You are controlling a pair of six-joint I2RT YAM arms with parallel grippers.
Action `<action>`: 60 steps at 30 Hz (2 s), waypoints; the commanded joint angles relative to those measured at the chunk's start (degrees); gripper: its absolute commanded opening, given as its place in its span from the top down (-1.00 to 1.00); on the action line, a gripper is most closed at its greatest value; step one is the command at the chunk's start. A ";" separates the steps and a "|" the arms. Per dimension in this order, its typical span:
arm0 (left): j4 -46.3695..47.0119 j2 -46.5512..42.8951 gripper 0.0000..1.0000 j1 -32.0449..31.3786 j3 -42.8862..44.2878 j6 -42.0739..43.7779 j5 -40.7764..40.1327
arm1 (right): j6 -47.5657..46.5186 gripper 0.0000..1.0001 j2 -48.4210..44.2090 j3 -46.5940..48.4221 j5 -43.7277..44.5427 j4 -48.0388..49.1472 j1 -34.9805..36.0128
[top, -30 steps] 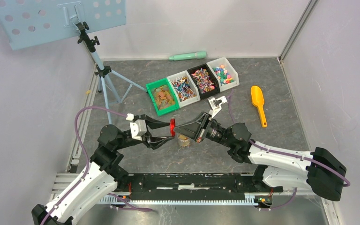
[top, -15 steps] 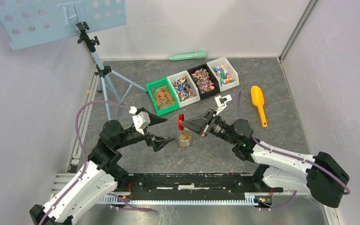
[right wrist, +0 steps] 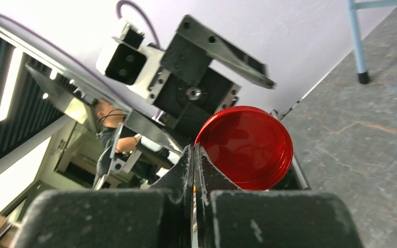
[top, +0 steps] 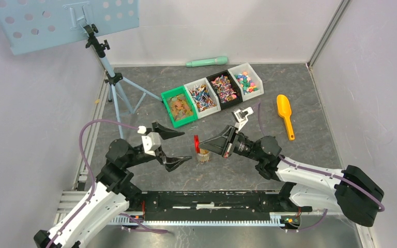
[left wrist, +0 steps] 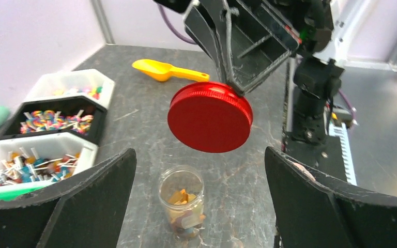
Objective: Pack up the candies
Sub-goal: Pick up the bottle lid at the center of the board.
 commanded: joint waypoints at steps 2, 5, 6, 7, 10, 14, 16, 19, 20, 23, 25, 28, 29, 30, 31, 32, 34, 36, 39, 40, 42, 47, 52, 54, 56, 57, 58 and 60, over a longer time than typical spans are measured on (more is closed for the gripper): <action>4.55 6.34 -1.00 -0.19 2.08 6.62 8.84 | 2.56 1.00 -0.10 0.36 -2.45 7.52 2.19; 7.30 7.19 -1.00 -0.24 1.83 6.25 9.08 | 2.83 1.00 -1.23 -1.14 -1.79 8.46 2.74; 8.46 6.99 -1.00 -0.22 1.56 6.00 9.33 | 2.66 1.00 -1.70 -1.59 -1.43 8.40 2.83; 9.56 6.87 -1.00 -0.19 1.30 5.79 9.46 | 2.47 1.00 -2.14 -1.83 -1.19 8.25 2.90; 12.47 6.78 -1.00 -0.23 0.45 3.73 9.49 | 1.91 1.00 -2.47 -1.72 -1.17 7.66 2.92; 16.23 6.99 -1.00 -0.18 -1.17 2.61 12.36 | 2.00 1.00 -2.13 -1.45 -1.17 7.87 2.92; 16.59 7.85 -1.00 -0.19 -1.00 2.26 13.12 | 2.08 1.00 -1.90 -1.53 -0.91 8.10 3.07; 17.51 8.88 -1.00 -0.21 -0.62 2.05 13.48 | 2.11 1.00 -1.54 -1.70 -0.27 8.29 3.20; 17.96 9.21 -1.00 -0.29 -0.56 2.02 13.32 | 2.14 1.00 -1.29 -1.69 -0.01 8.38 3.27; 18.19 10.71 -1.00 -0.27 -0.07 2.07 13.37 | 2.45 1.00 -0.54 -1.57 0.49 9.19 3.41; 19.09 11.59 -1.00 -0.35 -0.12 1.76 13.69 | 2.78 1.00 -0.06 -1.45 0.68 10.06 3.45; 21.48 12.04 -1.00 -0.71 -0.99 1.28 13.71 | 2.99 1.00 0.47 -1.52 1.26 10.56 3.71; 21.64 12.09 -1.00 -0.81 -1.09 1.32 13.72 | 2.95 1.00 0.58 -1.53 1.36 10.64 3.70; 21.79 12.10 -1.00 -0.86 -1.19 1.31 13.74 | 2.88 1.00 0.77 -1.53 1.41 10.74 3.78; 21.80 11.95 -1.00 -0.81 -1.28 1.35 13.69 | 3.01 1.00 0.88 -1.53 1.31 10.88 3.84; 22.03 11.80 -1.00 -0.86 -1.45 1.50 13.43 | 3.13 1.00 1.04 -1.53 1.40 11.09 3.76; 22.86 11.36 -1.00 -0.90 -1.93 1.48 12.82 | 3.23 1.00 1.19 -1.46 1.39 11.31 3.80; 23.30 11.20 -1.00 -0.94 -2.07 1.32 12.92 | 3.25 1.00 1.33 -1.34 1.40 11.37 3.80; 23.60 11.31 -1.00 -0.90 -2.25 1.35 13.53 | 3.23 1.00 1.50 -1.43 1.55 11.52 3.82; 23.62 11.49 -1.00 -0.93 -2.33 1.35 13.58 | 3.31 1.00 1.55 -1.45 1.56 11.65 3.81; 23.69 11.62 -1.00 -0.94 -2.42 1.37 13.64 | 3.32 1.00 1.56 -1.47 1.66 11.72 3.82; 25.09 12.31 -1.00 -0.90 -2.43 -0.80 13.28 | 3.52 1.00 1.77 -1.53 1.92 11.97 3.80; 26.09 12.90 -1.00 -0.98 -2.51 -1.42 13.91 | 3.61 1.00 1.99 -1.52 1.89 12.26 3.82; 26.10 13.19 -1.00 -0.98 -2.35 -1.43 14.41 | 3.73 1.00 2.14 -1.70 1.97 12.40 3.78; 26.14 13.31 -1.00 -0.98 -2.25 -1.42 15.03 | 3.75 1.00 2.17 -1.84 1.90 12.54 3.85; 26.24 13.30 -0.99 -1.03 -2.27 -1.34 15.06 | 3.85 1.00 2.16 -1.86 1.95 12.64 3.80; 26.22 13.22 -0.98 -0.99 -2.25 -1.18 15.10 | 3.89 1.00 2.16 -1.92 1.90 12.72 3.80; 26.06 13.08 -0.94 -0.98 -2.16 -0.98 15.08 | 3.89 1.00 2.14 -1.94 2.02 12.73 3.77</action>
